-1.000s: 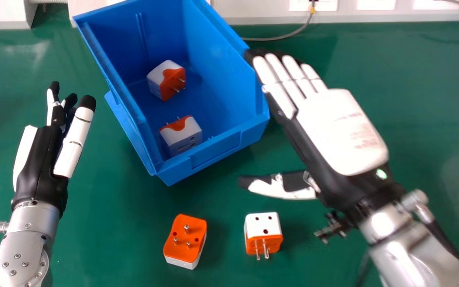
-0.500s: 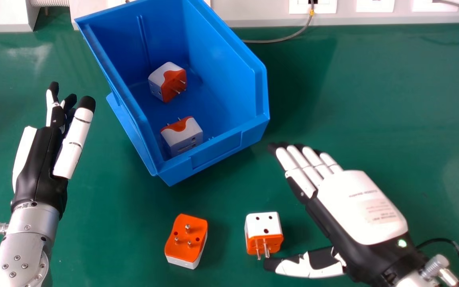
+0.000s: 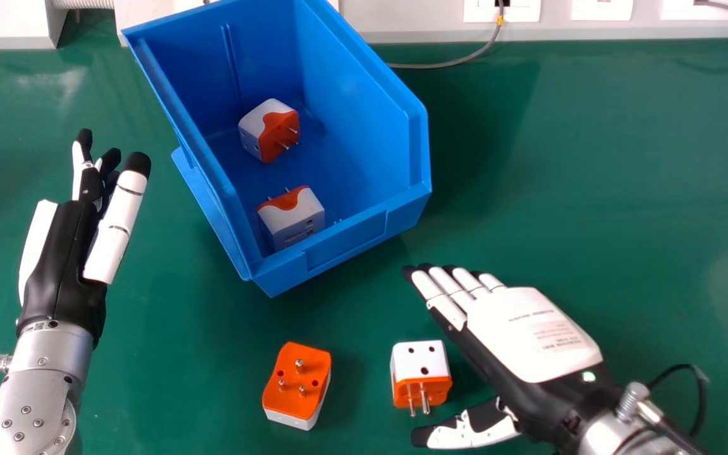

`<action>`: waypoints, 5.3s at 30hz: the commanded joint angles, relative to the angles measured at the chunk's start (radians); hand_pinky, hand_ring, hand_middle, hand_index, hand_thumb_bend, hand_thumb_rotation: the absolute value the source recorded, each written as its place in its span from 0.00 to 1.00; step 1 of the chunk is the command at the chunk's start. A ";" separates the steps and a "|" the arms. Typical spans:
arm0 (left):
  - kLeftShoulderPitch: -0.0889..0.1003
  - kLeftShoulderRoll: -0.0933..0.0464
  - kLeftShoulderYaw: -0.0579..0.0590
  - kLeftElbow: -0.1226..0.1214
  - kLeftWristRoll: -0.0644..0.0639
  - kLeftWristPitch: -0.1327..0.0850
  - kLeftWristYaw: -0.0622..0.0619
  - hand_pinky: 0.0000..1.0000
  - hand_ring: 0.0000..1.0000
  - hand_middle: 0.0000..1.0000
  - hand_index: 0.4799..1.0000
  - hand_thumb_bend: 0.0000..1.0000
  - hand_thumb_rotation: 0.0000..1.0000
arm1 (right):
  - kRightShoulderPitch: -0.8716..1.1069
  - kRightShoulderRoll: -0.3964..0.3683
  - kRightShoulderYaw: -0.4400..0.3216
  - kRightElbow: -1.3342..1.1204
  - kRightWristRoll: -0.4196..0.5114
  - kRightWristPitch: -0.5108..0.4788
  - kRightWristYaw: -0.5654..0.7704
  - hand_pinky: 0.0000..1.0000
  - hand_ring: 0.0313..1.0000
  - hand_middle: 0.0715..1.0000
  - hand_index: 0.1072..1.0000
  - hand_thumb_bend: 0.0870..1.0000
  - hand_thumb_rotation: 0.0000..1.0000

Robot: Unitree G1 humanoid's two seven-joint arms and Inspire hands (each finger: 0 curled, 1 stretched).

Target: Pick all objects and put in blue box

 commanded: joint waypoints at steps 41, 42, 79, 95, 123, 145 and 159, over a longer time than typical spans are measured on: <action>0.002 0.021 0.024 -0.038 -0.022 -0.001 -0.025 0.97 0.99 0.99 0.97 0.58 0.93 | -0.237 0.019 0.140 0.286 0.001 -0.037 -0.051 0.37 0.40 0.51 0.56 0.39 0.06; 0.001 0.021 0.024 -0.039 -0.022 0.000 -0.025 0.97 0.99 0.99 0.97 0.58 0.93 | -0.237 0.019 0.139 0.289 0.008 -0.043 -0.058 0.33 0.36 0.47 0.54 0.41 0.05; 0.000 0.016 0.018 -0.045 -0.029 0.001 -0.019 0.97 0.99 0.99 0.98 0.61 0.91 | -0.150 0.016 0.076 0.071 0.060 0.017 -0.058 0.07 0.10 0.15 0.41 0.44 0.15; -0.051 0.012 0.016 0.028 -0.030 -0.011 -0.011 0.97 0.99 0.99 0.98 0.58 0.90 | -0.089 0.024 -0.094 -0.248 0.193 -0.007 0.028 0.11 0.13 0.17 0.41 0.44 0.15; -0.057 0.007 -0.003 0.036 -0.017 -0.012 0.011 0.97 0.99 0.99 0.97 0.56 0.89 | -0.823 0.278 0.009 0.341 0.124 -0.093 -0.130 0.06 0.08 0.12 0.41 0.44 0.14; -0.041 0.001 -0.015 -0.002 -0.014 0.004 0.021 0.96 0.99 0.99 0.97 0.55 0.89 | -1.385 0.525 0.207 1.302 0.045 -0.016 -0.334 0.11 0.15 0.23 0.41 0.44 0.15; -0.006 -0.007 -0.024 -0.076 -0.003 0.028 0.025 0.96 0.99 0.99 0.96 0.54 0.89 | -1.405 0.568 0.269 1.475 0.057 0.006 -0.279 0.18 0.21 0.40 0.43 0.47 0.03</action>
